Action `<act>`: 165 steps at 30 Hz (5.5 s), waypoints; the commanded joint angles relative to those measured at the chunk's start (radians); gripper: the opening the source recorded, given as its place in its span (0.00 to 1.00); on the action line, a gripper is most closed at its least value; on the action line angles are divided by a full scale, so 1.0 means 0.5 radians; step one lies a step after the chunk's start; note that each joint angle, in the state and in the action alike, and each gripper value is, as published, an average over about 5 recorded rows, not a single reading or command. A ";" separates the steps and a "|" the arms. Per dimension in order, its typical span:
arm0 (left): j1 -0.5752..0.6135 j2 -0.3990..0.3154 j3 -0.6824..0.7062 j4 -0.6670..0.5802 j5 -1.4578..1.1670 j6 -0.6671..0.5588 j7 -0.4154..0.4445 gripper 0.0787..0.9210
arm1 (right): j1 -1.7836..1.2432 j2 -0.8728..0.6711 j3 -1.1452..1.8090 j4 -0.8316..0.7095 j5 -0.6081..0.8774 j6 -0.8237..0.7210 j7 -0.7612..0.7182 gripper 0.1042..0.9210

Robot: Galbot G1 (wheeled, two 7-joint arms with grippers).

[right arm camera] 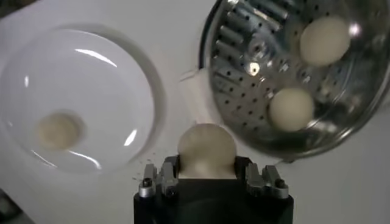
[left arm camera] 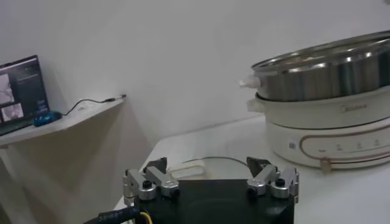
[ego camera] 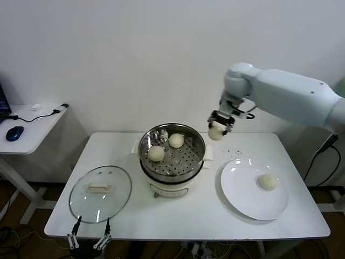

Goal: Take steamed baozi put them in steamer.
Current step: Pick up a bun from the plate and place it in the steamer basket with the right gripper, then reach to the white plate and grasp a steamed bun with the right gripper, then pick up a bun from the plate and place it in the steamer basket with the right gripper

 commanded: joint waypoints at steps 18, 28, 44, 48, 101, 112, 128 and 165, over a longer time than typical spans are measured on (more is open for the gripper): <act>-0.054 -0.016 0.032 0.051 0.027 0.023 0.000 0.88 | -0.345 0.553 -0.050 -0.007 -0.041 0.197 0.006 0.59; -0.057 -0.015 0.028 0.058 0.022 0.023 -0.001 0.88 | -0.383 0.553 -0.062 -0.015 -0.043 0.183 -0.003 0.60; -0.056 -0.019 0.028 0.068 0.019 0.016 -0.007 0.88 | -0.365 0.526 -0.013 -0.041 -0.054 0.173 -0.026 0.87; -0.055 -0.016 0.027 0.066 0.018 0.016 -0.007 0.88 | -0.269 0.456 0.040 -0.044 -0.009 0.177 -0.027 0.88; -0.059 -0.004 0.018 0.039 0.138 0.065 0.006 0.88 | -1.377 -0.853 0.884 -0.595 0.045 -1.226 0.089 0.88; -0.046 -0.012 0.018 0.047 0.151 0.055 0.002 0.88 | -1.369 -0.753 0.894 -0.651 0.023 -1.211 0.088 0.88; -0.030 -0.014 0.024 0.053 0.151 0.039 0.000 0.88 | -1.315 -0.778 0.852 -0.643 0.056 -1.206 0.066 0.61; -0.072 0.035 0.089 0.072 0.086 0.013 0.004 0.88 | 0.288 0.404 -0.768 -0.338 2.255 -1.694 0.318 0.57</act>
